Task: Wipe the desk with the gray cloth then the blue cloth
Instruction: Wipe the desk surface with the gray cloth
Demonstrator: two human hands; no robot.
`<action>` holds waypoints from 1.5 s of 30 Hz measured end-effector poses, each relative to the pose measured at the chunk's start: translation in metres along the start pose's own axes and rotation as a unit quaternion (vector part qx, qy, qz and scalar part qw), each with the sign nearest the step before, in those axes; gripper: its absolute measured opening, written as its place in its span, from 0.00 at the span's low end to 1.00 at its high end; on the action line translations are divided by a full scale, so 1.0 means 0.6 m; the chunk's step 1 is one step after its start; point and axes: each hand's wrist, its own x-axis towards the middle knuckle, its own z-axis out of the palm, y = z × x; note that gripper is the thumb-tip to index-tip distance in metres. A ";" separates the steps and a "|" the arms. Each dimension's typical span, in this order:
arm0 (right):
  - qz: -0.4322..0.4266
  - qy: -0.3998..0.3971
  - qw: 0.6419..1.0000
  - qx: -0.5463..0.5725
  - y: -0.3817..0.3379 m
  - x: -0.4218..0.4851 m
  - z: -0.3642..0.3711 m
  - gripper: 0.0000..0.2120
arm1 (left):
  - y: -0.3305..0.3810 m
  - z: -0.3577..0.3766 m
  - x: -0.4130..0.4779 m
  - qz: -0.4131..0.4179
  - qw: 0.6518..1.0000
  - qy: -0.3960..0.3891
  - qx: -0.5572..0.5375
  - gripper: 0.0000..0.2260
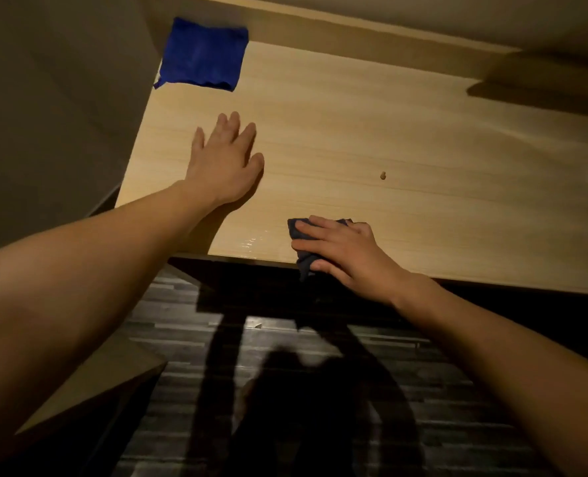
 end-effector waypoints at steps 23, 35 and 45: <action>0.106 0.128 0.982 -0.089 0.328 0.251 -0.264 0.18 | 0.097 0.063 0.012 -0.036 0.999 0.023 0.032 0.32; 0.066 0.019 0.989 -0.132 0.422 0.302 -0.239 0.28 | 0.100 0.065 0.015 -0.049 0.996 0.020 0.073 0.31; 0.046 -0.010 0.990 -0.130 0.344 0.183 -0.191 0.26 | 0.103 0.056 0.013 -0.047 0.997 0.013 0.063 0.32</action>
